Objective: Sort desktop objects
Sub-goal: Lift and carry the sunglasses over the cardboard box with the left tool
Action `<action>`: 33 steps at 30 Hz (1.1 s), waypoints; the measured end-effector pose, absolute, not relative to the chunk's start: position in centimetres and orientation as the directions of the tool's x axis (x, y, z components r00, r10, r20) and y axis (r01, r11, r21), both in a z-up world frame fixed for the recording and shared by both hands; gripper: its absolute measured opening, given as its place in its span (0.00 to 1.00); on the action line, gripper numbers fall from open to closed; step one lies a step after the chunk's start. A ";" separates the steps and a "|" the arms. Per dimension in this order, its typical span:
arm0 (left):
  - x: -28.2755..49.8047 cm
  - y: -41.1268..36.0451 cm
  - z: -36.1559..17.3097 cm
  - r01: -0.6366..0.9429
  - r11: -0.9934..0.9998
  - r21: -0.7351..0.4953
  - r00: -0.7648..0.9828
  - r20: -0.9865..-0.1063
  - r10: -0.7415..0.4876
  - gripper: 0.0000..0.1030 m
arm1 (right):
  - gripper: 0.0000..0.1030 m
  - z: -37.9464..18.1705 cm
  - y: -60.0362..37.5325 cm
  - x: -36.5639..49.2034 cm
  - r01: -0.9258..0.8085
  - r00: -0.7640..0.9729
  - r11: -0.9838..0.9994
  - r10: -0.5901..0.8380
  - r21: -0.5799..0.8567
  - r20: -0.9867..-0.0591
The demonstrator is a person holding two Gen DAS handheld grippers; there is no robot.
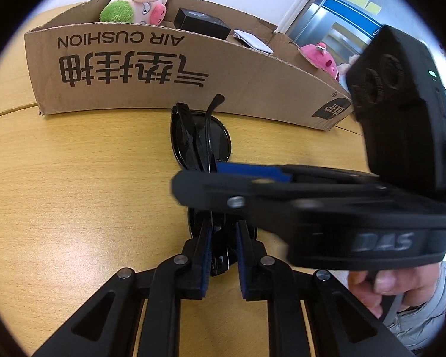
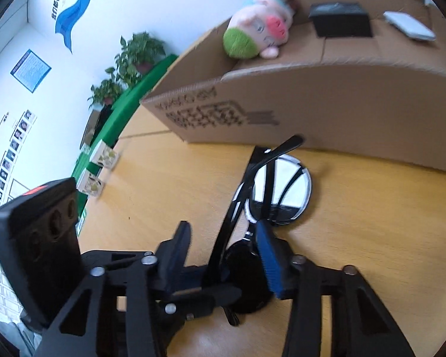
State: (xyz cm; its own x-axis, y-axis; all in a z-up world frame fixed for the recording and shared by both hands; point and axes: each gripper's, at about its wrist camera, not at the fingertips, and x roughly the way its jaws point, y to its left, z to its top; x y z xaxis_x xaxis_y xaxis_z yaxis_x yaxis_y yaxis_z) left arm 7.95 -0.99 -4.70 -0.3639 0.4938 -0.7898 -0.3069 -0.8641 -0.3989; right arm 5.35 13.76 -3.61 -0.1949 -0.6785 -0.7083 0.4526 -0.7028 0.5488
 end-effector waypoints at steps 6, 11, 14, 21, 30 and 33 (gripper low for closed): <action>8.3 -0.9 -4.7 -0.327 -0.859 -0.393 -0.366 -0.786 0.499 0.13 | 0.14 -5.0 12.0 5.0 0.452 -0.180 -0.725 -0.645 0.520 -0.742; 8.6 -0.5 -4.2 -0.338 -0.860 -0.381 -0.379 -0.782 0.495 0.09 | 0.11 -4.6 12.0 5.8 0.451 -0.221 -0.736 -0.640 0.504 -0.736; 9.0 0.1 -2.3 -0.356 -0.852 -0.384 -0.404 -0.759 0.511 0.08 | 0.09 -3.1 12.2 6.6 0.465 -0.263 -0.740 -0.640 0.486 -0.722; 8.7 2.6 5.2 -0.474 -0.795 -0.379 -0.497 -0.631 0.596 0.08 | 0.08 5.4 15.8 7.8 0.499 -0.437 -0.763 -0.631 0.411 -0.641; 3.7 6.5 12.1 -0.579 -0.718 -0.385 -0.495 -0.535 0.685 0.07 | 0.08 14.6 19.0 5.3 0.491 -0.601 -0.826 -0.552 0.278 -0.578; 1.9 7.3 12.7 -0.591 -0.704 -0.393 -0.482 -0.528 0.699 0.07 | 0.08 16.1 19.6 3.4 0.483 -0.620 -0.839 -0.530 0.251 -0.579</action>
